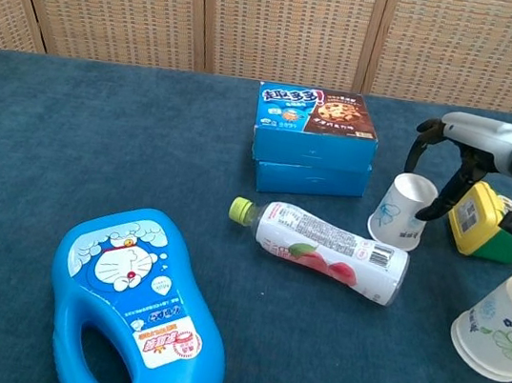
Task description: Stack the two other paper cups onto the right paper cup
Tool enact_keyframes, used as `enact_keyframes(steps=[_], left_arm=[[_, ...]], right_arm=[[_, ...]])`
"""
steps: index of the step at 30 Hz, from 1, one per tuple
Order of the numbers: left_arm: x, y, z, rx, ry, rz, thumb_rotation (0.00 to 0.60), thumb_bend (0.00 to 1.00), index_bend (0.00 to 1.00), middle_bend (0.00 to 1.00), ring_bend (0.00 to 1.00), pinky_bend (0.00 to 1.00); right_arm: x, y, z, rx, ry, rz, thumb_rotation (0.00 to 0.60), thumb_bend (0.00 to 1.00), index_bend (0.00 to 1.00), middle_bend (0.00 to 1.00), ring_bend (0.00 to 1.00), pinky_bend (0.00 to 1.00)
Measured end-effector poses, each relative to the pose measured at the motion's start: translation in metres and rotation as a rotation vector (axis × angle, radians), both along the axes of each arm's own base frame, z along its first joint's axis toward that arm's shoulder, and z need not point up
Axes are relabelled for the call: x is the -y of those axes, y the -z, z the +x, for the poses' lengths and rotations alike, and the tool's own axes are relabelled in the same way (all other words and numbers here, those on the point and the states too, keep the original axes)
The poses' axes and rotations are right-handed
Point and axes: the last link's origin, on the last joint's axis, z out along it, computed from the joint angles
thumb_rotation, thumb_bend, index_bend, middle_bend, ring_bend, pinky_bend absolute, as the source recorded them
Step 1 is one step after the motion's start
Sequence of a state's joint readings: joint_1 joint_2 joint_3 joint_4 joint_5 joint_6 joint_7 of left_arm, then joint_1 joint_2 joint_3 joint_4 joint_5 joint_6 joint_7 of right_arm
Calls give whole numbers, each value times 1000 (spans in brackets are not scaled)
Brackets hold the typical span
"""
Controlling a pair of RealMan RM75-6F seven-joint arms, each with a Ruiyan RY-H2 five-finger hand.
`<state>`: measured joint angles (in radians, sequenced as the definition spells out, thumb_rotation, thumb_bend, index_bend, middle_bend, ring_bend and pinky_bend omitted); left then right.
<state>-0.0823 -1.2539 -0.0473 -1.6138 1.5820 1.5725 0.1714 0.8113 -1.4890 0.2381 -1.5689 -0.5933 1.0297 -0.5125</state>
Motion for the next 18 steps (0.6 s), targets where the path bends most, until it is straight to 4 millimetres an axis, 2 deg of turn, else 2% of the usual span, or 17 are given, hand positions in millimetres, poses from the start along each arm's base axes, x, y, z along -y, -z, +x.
enact_keyframes(steps=[9,18], left_arm=[[1,0,1,3,9,2,600,251,0,0,0,0],[1,-1,1,6,7,5,600,251,0,0,0,0]], right_arm=[[-2,6,-2,3,4,13,600,122,471,86,0,0],[-4,4,4,-2,-21,6,600,122,510,94,0,0]])
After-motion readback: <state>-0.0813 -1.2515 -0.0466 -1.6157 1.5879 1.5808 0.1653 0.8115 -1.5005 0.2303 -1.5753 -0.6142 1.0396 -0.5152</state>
